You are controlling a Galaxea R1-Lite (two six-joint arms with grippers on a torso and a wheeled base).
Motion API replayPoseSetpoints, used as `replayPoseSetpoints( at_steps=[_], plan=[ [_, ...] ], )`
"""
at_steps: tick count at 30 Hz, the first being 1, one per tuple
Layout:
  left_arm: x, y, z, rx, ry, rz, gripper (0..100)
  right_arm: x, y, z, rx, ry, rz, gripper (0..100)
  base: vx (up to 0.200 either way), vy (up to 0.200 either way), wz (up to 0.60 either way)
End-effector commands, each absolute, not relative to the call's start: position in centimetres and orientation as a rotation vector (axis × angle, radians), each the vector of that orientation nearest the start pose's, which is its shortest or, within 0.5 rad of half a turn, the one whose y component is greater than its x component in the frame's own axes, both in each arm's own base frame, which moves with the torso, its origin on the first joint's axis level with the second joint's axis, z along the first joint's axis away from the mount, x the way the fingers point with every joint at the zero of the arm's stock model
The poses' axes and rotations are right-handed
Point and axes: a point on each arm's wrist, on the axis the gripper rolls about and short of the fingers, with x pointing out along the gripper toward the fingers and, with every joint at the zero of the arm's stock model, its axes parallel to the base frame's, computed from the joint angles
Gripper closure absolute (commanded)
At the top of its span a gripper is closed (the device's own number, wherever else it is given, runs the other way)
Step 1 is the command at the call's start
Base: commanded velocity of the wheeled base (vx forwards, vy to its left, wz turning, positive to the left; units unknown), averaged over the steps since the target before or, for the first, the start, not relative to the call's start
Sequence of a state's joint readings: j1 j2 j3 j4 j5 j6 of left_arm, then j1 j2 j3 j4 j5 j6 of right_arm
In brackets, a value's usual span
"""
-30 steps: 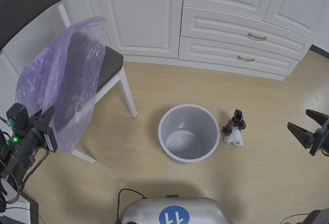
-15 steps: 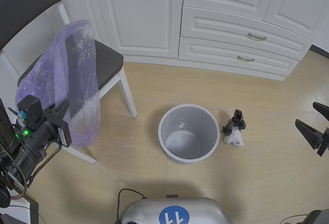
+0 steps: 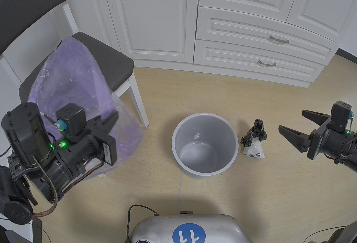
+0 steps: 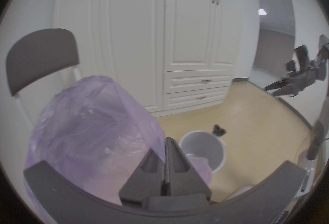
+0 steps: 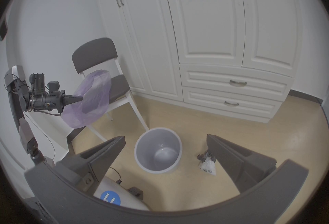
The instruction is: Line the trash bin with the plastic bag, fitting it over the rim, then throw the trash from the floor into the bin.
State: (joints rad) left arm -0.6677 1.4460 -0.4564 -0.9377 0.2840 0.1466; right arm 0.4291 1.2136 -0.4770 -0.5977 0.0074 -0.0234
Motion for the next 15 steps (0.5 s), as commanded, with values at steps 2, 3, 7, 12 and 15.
replayPoseSetpoints(
  at_steps=[2, 3, 7, 12, 15],
  plan=[
    [20.3, -16.3, 21.4, 0.226, -0.021, -0.7, 100, 17.0, 8.2, 19.4, -0.051, 0.191, 0.452, 0, 0.0, 0.0, 0.0],
    [20.7, -16.9, 22.1, 0.284, -0.002, -0.715, 100, 16.7, 8.0, 19.3, -0.049, 0.19, 0.452, 0, 0.0, 0.0, 0.0],
    [20.1, -17.7, 23.4, 0.396, 0.141, -0.789, 100, 16.5, 7.8, 19.6, -0.044, 0.177, 0.446, 0, 0.0, 0.0, 0.0],
    [18.5, -18.2, 23.8, 0.401, 0.159, -0.904, 100, 17.3, 8.2, 18.5, -0.06, 0.231, 0.453, 0, 0.0, 0.0, 0.0],
    [17.9, -18.4, 23.4, 0.403, 0.161, -0.97, 100, 17.8, 8.4, 18.0, -0.065, 0.26, 0.449, 0, 0.0, 0.0, 0.0]
  ],
)
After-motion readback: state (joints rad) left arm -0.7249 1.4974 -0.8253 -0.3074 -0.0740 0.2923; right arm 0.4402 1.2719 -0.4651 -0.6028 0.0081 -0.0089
